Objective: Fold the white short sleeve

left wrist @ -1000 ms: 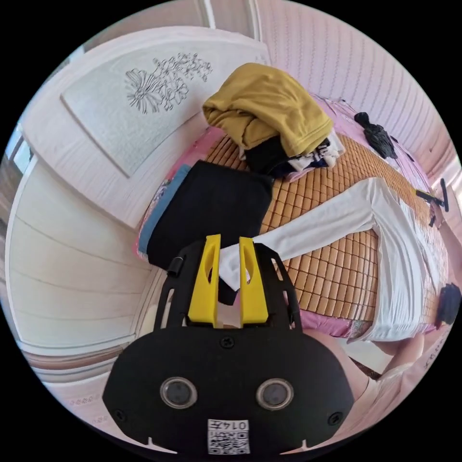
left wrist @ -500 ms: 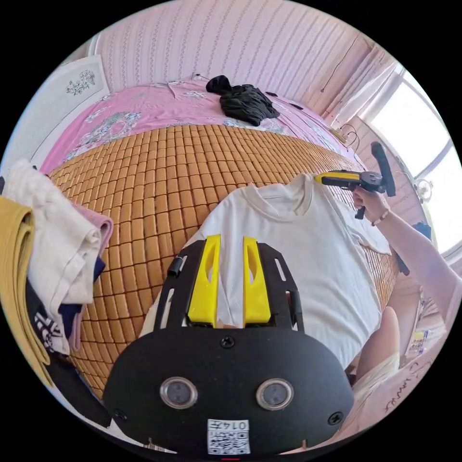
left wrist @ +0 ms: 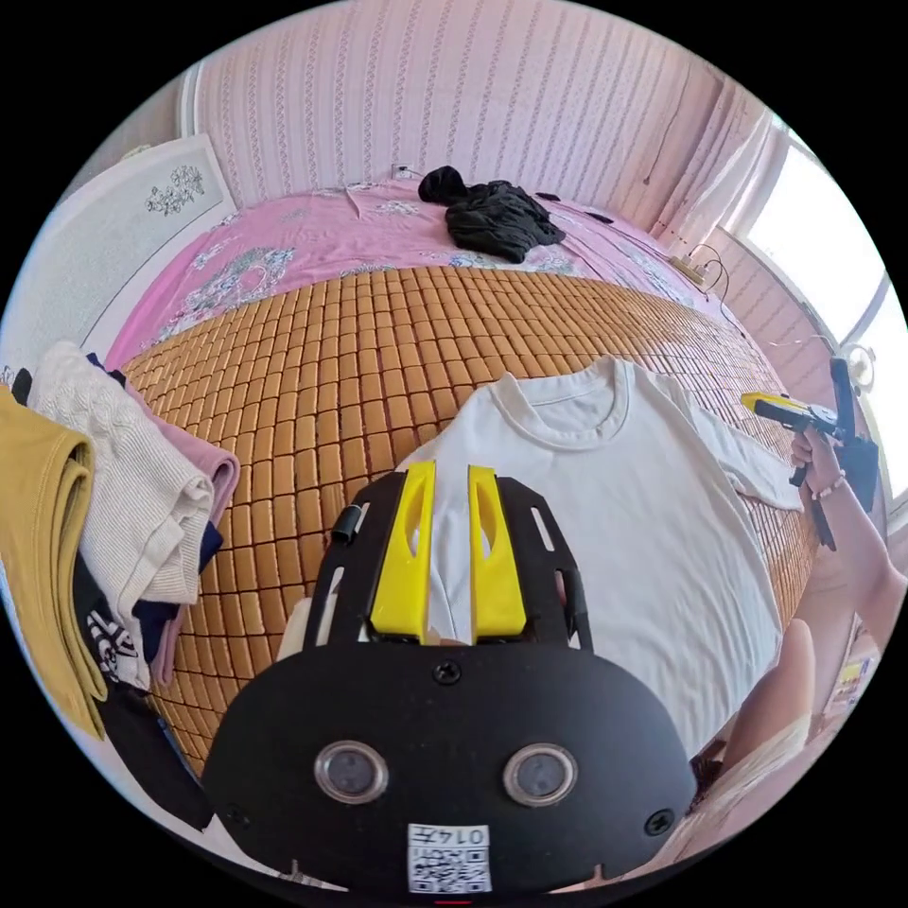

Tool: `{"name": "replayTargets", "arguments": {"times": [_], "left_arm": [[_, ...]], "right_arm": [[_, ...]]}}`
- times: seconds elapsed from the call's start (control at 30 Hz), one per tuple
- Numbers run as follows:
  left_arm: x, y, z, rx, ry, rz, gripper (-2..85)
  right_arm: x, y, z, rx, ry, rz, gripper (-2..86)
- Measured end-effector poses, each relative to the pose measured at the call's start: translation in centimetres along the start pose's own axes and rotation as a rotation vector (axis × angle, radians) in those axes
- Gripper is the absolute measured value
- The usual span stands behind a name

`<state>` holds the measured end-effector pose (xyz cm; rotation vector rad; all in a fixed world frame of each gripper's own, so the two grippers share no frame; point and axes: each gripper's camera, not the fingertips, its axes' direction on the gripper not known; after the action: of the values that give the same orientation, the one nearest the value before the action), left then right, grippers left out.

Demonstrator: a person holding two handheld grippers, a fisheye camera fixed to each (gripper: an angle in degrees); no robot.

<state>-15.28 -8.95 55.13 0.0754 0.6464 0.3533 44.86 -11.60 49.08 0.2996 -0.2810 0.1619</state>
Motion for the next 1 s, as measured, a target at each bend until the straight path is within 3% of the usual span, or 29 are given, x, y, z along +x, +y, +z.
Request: {"name": "replayTargets", "arguments": {"times": [0.2,0.27,0.33,0.43,0.53,0.77,0.9,1.0], "left_arm": [[9.0,0.2,-0.4,-0.040,0.094,0.256,6.4],[13.2,-0.6,0.7,-0.053,0.154,0.320,6.5],[16.1,-1.3,1.9,-0.067,0.198,0.346,6.5],[20.8,-2.7,4.1,-0.101,0.230,0.407,6.5],[24.9,-4.0,6.4,-0.134,0.253,0.453,6.5],[31.8,-5.1,10.4,-0.170,0.312,0.512,6.6],[33.7,-4.7,11.3,-0.175,0.339,0.520,6.6],[35.1,-4.3,11.8,-0.172,0.336,0.551,6.6]], "right_arm": [[15.6,12.8,-5.2,-0.075,0.251,0.426,9.6],[19.3,15.0,-5.6,-0.070,0.260,0.552,11.5],[22.5,16.6,-5.2,-0.051,0.143,0.649,10.7],[23.3,17.3,-5.7,-0.014,0.166,0.631,2.9],[24.4,17.9,-6.5,-0.011,0.132,0.583,0.5],[27.0,19.7,-7.3,-0.001,0.132,0.559,0.6],[24.9,21.7,-8.3,0.034,0.243,0.557,1.1],[22.3,23.4,-8.6,0.060,0.132,0.498,1.2]]}}
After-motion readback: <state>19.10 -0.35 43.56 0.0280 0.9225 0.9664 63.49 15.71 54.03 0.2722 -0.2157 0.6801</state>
